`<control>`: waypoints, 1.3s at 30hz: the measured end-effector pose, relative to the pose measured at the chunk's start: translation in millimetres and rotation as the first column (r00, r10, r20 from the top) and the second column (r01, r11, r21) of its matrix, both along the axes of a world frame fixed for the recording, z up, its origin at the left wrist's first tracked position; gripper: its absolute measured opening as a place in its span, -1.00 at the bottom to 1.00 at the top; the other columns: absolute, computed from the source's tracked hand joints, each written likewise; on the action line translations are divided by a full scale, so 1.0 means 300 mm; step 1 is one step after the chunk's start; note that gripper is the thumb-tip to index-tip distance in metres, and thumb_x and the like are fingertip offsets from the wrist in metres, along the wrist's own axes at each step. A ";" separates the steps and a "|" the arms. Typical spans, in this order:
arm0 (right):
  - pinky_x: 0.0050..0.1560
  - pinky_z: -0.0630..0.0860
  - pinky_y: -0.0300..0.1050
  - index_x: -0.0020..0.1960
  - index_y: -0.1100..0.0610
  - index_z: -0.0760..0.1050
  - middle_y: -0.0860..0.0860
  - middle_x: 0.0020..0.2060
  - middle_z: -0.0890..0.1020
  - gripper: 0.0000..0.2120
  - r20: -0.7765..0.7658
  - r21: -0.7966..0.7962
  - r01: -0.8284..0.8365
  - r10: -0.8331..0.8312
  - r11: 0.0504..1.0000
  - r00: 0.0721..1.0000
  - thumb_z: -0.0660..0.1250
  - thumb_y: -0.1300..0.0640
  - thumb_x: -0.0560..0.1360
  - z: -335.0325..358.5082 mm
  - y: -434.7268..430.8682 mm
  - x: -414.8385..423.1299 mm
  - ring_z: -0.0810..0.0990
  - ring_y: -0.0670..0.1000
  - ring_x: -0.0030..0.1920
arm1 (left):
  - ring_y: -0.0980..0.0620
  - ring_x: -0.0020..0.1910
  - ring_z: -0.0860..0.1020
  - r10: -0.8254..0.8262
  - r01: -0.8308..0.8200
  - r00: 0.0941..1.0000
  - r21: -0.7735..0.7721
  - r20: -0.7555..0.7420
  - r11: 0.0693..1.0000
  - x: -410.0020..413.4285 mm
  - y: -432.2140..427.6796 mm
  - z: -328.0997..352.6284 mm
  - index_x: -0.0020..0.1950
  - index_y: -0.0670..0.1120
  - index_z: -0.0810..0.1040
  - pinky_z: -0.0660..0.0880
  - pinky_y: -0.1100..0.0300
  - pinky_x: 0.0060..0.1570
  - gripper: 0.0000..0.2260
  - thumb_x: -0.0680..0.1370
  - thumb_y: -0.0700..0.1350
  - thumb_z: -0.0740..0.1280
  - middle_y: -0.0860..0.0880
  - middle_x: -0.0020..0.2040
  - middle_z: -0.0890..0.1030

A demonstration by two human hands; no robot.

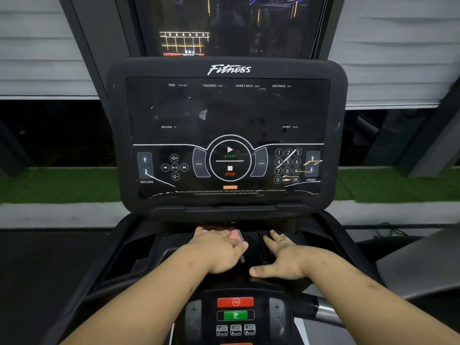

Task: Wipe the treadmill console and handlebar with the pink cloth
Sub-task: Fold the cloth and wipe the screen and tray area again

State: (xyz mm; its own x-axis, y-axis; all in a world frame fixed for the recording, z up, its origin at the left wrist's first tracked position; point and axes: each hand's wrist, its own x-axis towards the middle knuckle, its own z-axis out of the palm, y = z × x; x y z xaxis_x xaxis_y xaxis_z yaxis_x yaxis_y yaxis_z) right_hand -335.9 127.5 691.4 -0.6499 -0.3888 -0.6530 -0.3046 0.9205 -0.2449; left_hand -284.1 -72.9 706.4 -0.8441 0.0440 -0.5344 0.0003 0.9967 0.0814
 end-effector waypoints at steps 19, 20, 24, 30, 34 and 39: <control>0.65 -0.08 0.13 0.69 -0.02 -0.19 -0.02 0.67 -0.25 0.15 -0.012 0.000 0.015 -0.015 1.000 1.000 0.29 -0.55 0.39 0.032 -0.012 0.022 -0.26 0.06 0.66 | -0.07 0.67 -0.19 0.054 -0.053 0.998 0.111 -0.008 0.992 0.092 -0.088 -0.020 0.67 0.22 0.12 -0.23 -0.23 0.60 -0.45 0.70 0.30 -0.18 0.09 0.70 -0.05; 0.65 -0.06 0.12 0.69 -0.03 -0.19 -0.01 0.67 -0.23 0.17 -0.030 -0.006 0.021 -0.021 1.000 0.999 0.30 -0.56 0.38 0.029 -0.014 0.023 -0.24 0.07 0.66 | -0.06 0.67 -0.19 0.046 -0.045 0.999 0.115 -0.002 0.992 0.086 -0.081 -0.023 0.67 0.23 0.11 -0.23 -0.25 0.59 -0.45 0.70 0.30 -0.19 0.09 0.70 -0.07; 0.65 -0.02 0.14 0.69 -0.09 -0.19 -0.03 0.68 -0.19 0.22 -0.099 -0.016 0.008 -0.010 1.000 0.995 0.27 -0.64 0.29 0.022 -0.051 0.035 -0.20 0.05 0.66 | -0.03 0.67 -0.20 0.025 -0.026 1.000 0.101 0.008 0.995 0.087 -0.090 -0.022 0.66 0.24 0.11 -0.28 -0.33 0.56 -0.47 0.70 0.29 -0.19 0.12 0.70 -0.10; 0.64 -0.05 0.16 0.67 -0.16 -0.22 -0.08 0.67 -0.21 0.11 -0.124 -0.017 -0.134 0.131 0.991 0.984 0.21 -0.62 0.37 0.071 -0.188 0.093 -0.19 0.01 0.66 | -0.03 0.67 -0.19 0.046 -0.044 0.999 0.085 -0.020 0.995 0.118 -0.163 -0.023 0.67 0.23 0.10 -0.28 -0.37 0.53 -0.48 0.71 0.27 -0.17 0.14 0.70 -0.08; 0.64 -0.01 0.18 0.67 -0.18 -0.17 -0.06 0.68 -0.18 0.03 -0.088 -0.020 -0.104 0.102 0.994 0.991 0.17 -0.60 0.41 0.045 -0.273 0.097 -0.15 0.07 0.67 | 0.02 0.67 -0.16 0.103 -0.095 0.993 0.134 -0.059 0.986 0.159 -0.218 -0.035 0.66 0.23 0.14 -0.25 -0.33 0.56 -0.49 0.71 0.25 -0.15 0.15 0.70 -0.08; 0.62 -0.03 0.27 0.67 -0.19 -0.12 0.00 0.68 -0.18 -0.02 -0.058 0.101 -0.098 0.104 0.990 0.993 0.17 -0.58 0.43 0.012 -0.365 0.089 -0.20 0.15 0.66 | 0.04 0.68 -0.10 0.223 -0.209 0.972 0.171 -0.069 0.963 0.192 -0.295 -0.056 0.68 0.24 0.05 -0.20 -0.32 0.57 -0.47 0.70 0.29 -0.18 0.15 0.70 -0.07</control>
State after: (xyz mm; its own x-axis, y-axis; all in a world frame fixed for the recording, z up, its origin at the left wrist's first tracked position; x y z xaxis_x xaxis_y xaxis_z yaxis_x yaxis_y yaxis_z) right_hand -309.2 18.0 695.1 -0.6516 -0.3908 -0.6502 -0.4088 0.9029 -0.1330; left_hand -226.4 -161.5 689.5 -0.8857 -0.0647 -0.4597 -0.1992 0.9474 0.2506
